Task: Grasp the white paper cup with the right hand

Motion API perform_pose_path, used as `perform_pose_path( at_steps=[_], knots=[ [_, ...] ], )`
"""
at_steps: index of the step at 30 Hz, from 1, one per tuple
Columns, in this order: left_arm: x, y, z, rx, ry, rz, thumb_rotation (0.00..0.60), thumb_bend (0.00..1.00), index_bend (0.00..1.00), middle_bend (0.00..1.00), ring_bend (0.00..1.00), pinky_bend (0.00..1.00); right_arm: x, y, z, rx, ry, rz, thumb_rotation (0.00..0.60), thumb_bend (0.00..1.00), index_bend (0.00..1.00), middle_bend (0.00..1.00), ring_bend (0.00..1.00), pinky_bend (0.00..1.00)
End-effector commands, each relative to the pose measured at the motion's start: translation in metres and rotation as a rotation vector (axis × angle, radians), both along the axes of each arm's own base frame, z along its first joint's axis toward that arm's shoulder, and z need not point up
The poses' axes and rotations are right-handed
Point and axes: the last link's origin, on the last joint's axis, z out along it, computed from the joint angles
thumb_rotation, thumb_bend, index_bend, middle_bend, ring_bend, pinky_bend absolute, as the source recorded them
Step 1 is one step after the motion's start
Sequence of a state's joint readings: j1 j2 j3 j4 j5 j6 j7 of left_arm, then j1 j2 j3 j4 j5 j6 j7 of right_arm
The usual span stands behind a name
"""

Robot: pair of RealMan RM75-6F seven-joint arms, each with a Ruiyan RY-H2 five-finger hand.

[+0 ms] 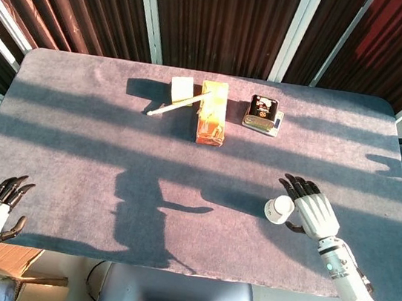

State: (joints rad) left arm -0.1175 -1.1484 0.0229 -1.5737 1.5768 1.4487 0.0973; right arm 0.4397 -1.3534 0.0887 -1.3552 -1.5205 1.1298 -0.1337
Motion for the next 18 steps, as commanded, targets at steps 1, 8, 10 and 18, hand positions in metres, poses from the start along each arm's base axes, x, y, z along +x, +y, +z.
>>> perform_pose_path(
  at_steps=[1,8,10,18],
  knots=[
    [0.0,0.0,0.001,0.002,-0.002,0.002,0.6,0.4,0.19,0.07,0.1,0.28,0.006,-0.007,-0.009,0.029,0.021,-0.012,0.6,0.29,0.27,0.2,0.2,0.35],
    [-0.001,0.001,0.0,-0.003,0.003,0.007,0.6,0.4,0.19,0.07,0.1,0.28,0.009,-0.016,-0.021,0.052,0.039,-0.024,0.6,0.29,0.33,0.25,0.28,0.42],
    [-0.001,0.001,-0.001,-0.004,0.005,0.009,0.6,0.41,0.19,0.07,0.1,0.28,0.009,-0.018,-0.025,0.06,0.047,-0.027,0.6,0.29,0.35,0.26,0.3,0.45],
    [-0.001,0.001,0.0,0.0,0.001,0.015,0.6,0.41,0.19,0.07,0.1,0.28,0.008,-0.023,-0.037,0.072,0.071,-0.026,0.6,0.3,0.45,0.31,0.39,0.54]
  ],
)
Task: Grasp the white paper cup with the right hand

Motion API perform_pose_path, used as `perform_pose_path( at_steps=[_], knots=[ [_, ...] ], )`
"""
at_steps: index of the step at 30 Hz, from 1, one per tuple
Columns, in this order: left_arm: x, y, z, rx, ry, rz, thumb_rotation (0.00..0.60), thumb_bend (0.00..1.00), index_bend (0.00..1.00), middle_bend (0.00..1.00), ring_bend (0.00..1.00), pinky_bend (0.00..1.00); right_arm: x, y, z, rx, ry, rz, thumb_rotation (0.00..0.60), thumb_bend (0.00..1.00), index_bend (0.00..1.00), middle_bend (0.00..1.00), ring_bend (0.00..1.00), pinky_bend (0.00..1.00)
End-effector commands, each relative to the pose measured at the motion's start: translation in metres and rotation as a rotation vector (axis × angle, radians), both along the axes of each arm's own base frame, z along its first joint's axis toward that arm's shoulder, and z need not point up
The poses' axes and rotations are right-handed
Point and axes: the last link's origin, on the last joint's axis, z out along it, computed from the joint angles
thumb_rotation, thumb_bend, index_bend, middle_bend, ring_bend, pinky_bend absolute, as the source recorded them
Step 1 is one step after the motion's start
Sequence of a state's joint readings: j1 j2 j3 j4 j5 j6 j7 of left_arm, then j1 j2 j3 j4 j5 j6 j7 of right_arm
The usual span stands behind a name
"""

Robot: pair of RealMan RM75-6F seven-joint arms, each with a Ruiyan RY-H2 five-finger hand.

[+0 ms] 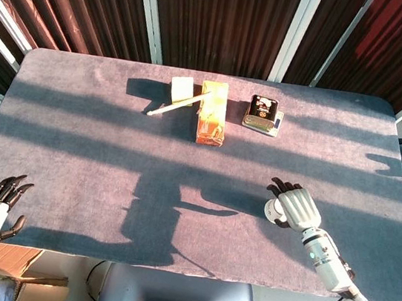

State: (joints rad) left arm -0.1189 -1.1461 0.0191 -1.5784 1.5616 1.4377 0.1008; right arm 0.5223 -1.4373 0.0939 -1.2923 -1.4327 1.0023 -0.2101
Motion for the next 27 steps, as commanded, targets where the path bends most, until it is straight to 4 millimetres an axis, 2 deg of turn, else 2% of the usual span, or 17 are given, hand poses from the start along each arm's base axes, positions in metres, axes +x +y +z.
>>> perform_pose_path(
  at_steps=[1,7,14,20,25,27],
  knots=[
    [0.0,0.0,0.0,0.0,0.0,0.001,0.6,0.4,0.19,0.07,0.1,0.28,0.0,-0.001,-0.004,-0.003,0.007,0.005,0.6,0.32,0.48,0.34,0.42,0.57],
    [0.0,0.0,0.0,-0.001,0.0,0.003,0.6,0.4,0.19,0.07,0.1,0.28,-0.003,0.001,-0.006,-0.022,0.008,0.012,0.6,0.39,0.62,0.46,0.56,0.69],
    [0.0,0.0,-0.001,-0.003,0.004,0.003,0.6,0.41,0.19,0.07,0.1,0.28,-0.002,0.006,-0.004,-0.038,-0.071,0.014,0.6,0.39,0.64,0.49,0.58,0.7],
    [0.0,0.0,-0.001,-0.003,0.008,0.003,0.6,0.41,0.19,0.07,0.1,0.29,0.006,0.011,-0.01,0.01,-0.368,0.013,0.6,0.39,0.64,0.49,0.58,0.7],
    [0.0,0.0,-0.001,-0.002,0.008,0.005,0.6,0.4,0.19,0.07,0.1,0.29,0.008,0.01,-0.022,0.149,-0.691,-0.042,0.6,0.39,0.64,0.49,0.58,0.7],
    [0.0,-0.001,-0.001,-0.001,0.009,0.005,0.6,0.4,0.19,0.07,0.1,0.29,0.006,0.008,-0.026,0.193,-0.757,-0.053,0.6,0.39,0.64,0.49,0.58,0.7]
  ],
)
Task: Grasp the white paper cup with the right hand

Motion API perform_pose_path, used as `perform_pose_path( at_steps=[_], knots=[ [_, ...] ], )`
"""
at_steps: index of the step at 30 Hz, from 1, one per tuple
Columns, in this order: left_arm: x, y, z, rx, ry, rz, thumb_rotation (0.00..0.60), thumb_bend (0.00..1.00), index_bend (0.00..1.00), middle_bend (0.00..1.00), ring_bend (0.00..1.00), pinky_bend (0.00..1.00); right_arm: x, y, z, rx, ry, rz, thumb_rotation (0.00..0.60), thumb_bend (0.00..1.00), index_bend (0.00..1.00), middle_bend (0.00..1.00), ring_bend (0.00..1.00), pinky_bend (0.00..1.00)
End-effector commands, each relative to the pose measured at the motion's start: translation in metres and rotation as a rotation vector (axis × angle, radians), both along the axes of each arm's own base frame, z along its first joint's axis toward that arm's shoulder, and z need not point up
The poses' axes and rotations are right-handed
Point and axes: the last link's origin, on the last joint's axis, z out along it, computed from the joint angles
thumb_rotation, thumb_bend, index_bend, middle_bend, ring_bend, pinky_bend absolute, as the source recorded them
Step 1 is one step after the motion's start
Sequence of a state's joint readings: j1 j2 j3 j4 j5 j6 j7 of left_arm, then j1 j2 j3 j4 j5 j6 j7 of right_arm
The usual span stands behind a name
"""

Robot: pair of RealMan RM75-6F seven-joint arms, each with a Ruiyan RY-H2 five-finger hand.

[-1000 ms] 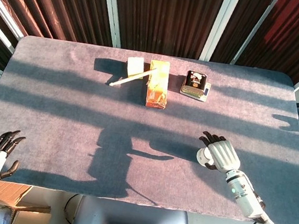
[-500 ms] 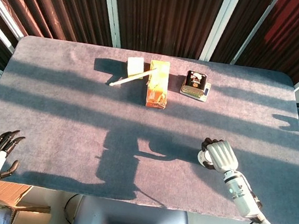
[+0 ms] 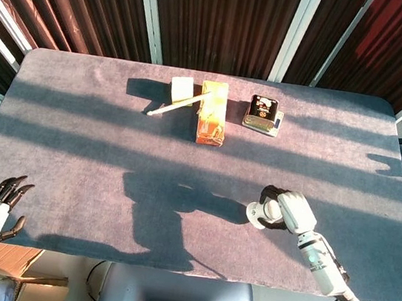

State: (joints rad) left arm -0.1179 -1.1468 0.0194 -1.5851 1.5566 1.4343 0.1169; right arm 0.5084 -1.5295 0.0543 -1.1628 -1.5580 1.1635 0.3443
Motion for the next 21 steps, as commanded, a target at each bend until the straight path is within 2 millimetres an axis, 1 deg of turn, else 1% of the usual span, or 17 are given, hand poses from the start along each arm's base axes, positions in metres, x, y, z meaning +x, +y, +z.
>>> perform_pose_path(
  at_steps=[1,7,12,15,21],
  knots=[
    [0.0,0.0,0.0,0.0,0.001,0.0,0.6,0.4,0.19,0.07,0.1,0.29,0.001,-0.002,-0.017,0.151,-0.315,0.008,0.6,0.39,0.64,0.49,0.58,0.7],
    [0.0,0.0,0.0,-0.001,0.002,-0.003,0.6,0.41,0.2,0.07,0.1,0.29,-0.007,-0.007,-0.032,0.249,-0.413,-0.023,0.6,0.39,0.61,0.49,0.58,0.7],
    [0.0,-0.001,0.001,0.001,-0.001,-0.003,0.6,0.4,0.2,0.07,0.1,0.29,-0.017,-0.01,-0.036,0.26,-0.362,-0.024,0.6,0.39,0.55,0.49,0.53,0.66],
    [0.0,0.0,0.0,0.0,-0.001,-0.002,0.6,0.4,0.2,0.07,0.1,0.29,-0.021,-0.011,-0.033,0.261,-0.325,-0.016,0.6,0.39,0.51,0.47,0.47,0.6],
    [0.0,-0.001,0.0,-0.001,0.001,-0.003,0.6,0.41,0.2,0.07,0.1,0.29,-0.023,-0.013,-0.026,0.236,-0.27,0.001,0.6,0.39,0.44,0.36,0.3,0.43]
  ],
)
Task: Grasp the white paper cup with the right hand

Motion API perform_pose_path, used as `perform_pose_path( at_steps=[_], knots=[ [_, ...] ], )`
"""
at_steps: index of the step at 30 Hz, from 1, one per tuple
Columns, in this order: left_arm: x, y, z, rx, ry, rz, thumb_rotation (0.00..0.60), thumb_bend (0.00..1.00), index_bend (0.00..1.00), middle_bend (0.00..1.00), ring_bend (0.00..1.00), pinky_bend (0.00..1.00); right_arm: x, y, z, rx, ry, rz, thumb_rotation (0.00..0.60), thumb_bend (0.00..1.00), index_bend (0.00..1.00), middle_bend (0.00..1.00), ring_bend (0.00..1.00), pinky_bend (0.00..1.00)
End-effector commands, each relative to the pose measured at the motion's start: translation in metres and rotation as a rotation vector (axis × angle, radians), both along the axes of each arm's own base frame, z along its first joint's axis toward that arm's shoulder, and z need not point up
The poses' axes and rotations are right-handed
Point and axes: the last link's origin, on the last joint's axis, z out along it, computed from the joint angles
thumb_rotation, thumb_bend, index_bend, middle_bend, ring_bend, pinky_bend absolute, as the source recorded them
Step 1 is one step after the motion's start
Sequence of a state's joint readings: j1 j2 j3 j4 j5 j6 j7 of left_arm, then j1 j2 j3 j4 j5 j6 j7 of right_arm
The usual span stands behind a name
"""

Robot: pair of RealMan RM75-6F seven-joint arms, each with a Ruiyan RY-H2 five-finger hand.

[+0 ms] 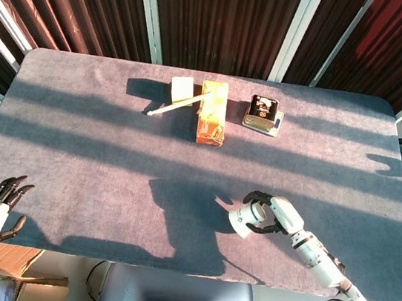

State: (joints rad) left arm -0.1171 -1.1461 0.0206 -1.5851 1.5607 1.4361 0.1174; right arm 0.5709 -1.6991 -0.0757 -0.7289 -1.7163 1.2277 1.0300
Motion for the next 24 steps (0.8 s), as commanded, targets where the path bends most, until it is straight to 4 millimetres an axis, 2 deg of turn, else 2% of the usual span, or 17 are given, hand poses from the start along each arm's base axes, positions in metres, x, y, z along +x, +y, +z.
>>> perform_pose_path(
  at_steps=[1,3,5,7,9,15,20,24],
  knots=[
    [0.0,0.0,0.0,0.0,0.0,0.0,0.6,0.41,0.2,0.07,0.1,0.29,-0.001,0.0,0.003,-0.011,0.023,0.01,0.6,0.39,0.43,0.35,0.29,0.41],
    [0.0,0.0,0.0,0.0,0.0,0.0,0.6,0.41,0.2,0.07,0.1,0.29,-0.002,0.0,0.007,-0.021,0.043,0.021,0.6,0.39,0.39,0.28,0.2,0.32],
    [0.0,0.0,0.0,0.0,0.0,0.0,0.6,0.4,0.2,0.07,0.1,0.29,-0.002,0.002,0.013,-0.032,0.076,0.039,0.6,0.39,0.3,0.16,0.06,0.16],
    [0.0,0.0,-0.001,-0.002,0.001,0.0,0.6,0.4,0.2,0.07,0.1,0.29,-0.001,0.004,0.023,-0.053,0.138,0.073,0.6,0.38,0.24,0.11,0.01,0.1],
    [0.001,0.0,-0.002,-0.005,0.005,-0.001,0.6,0.4,0.2,0.07,0.1,0.29,0.004,0.009,0.034,-0.065,0.195,0.103,0.6,0.35,0.2,0.1,0.0,0.09],
    [0.001,0.0,-0.003,-0.009,0.01,-0.002,0.6,0.4,0.2,0.07,0.1,0.29,0.022,0.013,0.048,-0.076,0.33,0.134,0.6,0.28,0.16,0.09,0.0,0.09],
    [0.001,0.0,-0.003,-0.011,0.012,0.0,0.6,0.4,0.2,0.07,0.1,0.29,0.034,0.007,0.044,-0.078,0.477,0.163,0.6,0.24,0.19,0.09,0.0,0.1],
    [0.001,0.0,-0.003,-0.009,0.01,0.003,0.6,0.41,0.2,0.07,0.1,0.29,0.042,0.0,0.035,-0.077,0.601,0.204,0.6,0.22,0.24,0.12,0.05,0.16]
  ],
)
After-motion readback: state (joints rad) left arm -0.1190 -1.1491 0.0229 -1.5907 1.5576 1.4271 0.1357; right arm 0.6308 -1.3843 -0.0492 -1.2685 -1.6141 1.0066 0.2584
